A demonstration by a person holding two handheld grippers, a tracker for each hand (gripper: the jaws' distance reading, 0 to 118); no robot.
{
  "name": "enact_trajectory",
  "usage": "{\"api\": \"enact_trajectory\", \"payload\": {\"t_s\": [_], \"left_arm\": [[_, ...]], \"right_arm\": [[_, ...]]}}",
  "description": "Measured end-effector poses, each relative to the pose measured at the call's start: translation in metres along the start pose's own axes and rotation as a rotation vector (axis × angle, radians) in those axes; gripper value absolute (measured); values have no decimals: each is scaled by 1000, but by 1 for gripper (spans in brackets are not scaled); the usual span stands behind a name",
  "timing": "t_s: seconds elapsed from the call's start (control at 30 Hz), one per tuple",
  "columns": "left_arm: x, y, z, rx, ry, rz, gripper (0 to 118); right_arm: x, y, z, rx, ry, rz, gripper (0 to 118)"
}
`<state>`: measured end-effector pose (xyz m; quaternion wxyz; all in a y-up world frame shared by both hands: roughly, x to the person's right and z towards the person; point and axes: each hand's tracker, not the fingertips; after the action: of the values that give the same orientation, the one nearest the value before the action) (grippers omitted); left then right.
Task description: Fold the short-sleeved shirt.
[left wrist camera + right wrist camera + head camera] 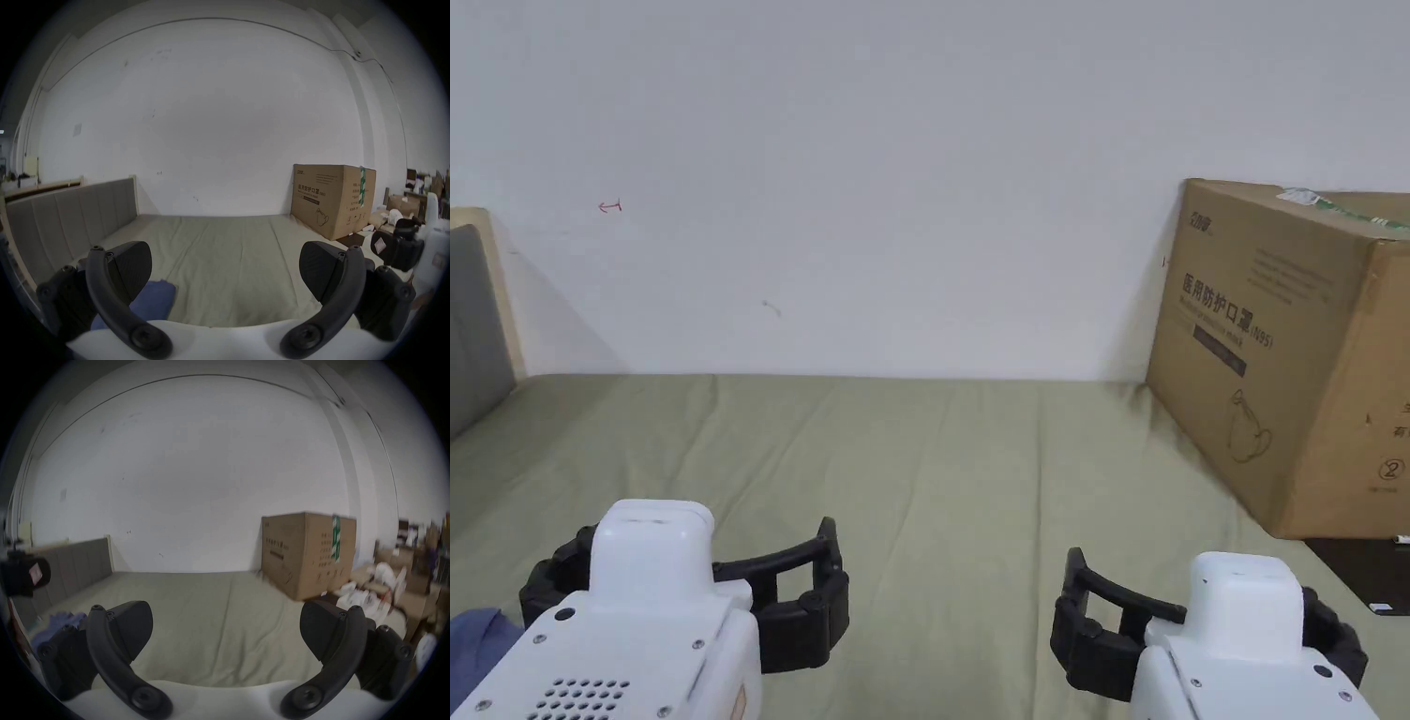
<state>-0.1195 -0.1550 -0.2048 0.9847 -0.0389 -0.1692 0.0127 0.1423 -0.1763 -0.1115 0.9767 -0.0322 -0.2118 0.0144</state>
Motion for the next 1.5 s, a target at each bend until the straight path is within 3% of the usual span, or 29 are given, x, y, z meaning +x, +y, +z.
{"api": "enact_trajectory", "payload": {"t_s": [0.07, 0.1, 0.13, 0.17, 0.2, 0.23, 0.3, 0.37, 0.47, 0.83, 1.13, 1.27, 1.4, 1.5], "left_arm": [[-6, 1, 2, -6, 7, 69, 104], [-9, 2, 3, -1, -1, 86, 85], [-10, 2, 4, 0, -1, 84, 48], [-11, 1, 4, 2, 6, 82, 22], [-12, 1, 4, -1, 25, 67, 7], [-12, 1, 5, -1, 44, 53, 6], [-17, 0, 8, 3, 32, 47, 0], [-18, 1, 10, -3, -11, 48, 0], [-12, 2, 9, -2, -4, -8, 0], [-22, 8, 12, -6, 4, 4, 0], [-96, 23, 77, 5, 343, -41, 0], [-124, 27, 108, 1, 463, 28, 0], [-131, 24, 120, -34, 562, -46, 0], [-138, 19, 121, -46, 547, -17, 0]], "right_arm": [[-8, 4, 5, -11, -31, 51, 118], [-11, 5, 7, -14, -35, 54, 117], [-14, 5, 7, -14, -27, 44, 111], [-15, 6, 8, -19, -2, 33, 92], [-17, 5, 11, -13, 5, 16, 53], [-20, 5, 11, -9, -14, 9, 9], [-19, 3, 5, -29, -36, 13, 9], [-15, 2, 4, -54, 6, -5, 1], [-16, 2, 4, -40, -31, -6, 0], [-25, 15, -3, -37, 35, 28, 0], [-109, 26, -17, -67, 403, -26, 0], [-156, 28, -9, -73, 542, 10, 0], [-182, 23, -6, -80, 606, 51, 0], [-190, 19, -7, -97, 628, 57, 0]]}}
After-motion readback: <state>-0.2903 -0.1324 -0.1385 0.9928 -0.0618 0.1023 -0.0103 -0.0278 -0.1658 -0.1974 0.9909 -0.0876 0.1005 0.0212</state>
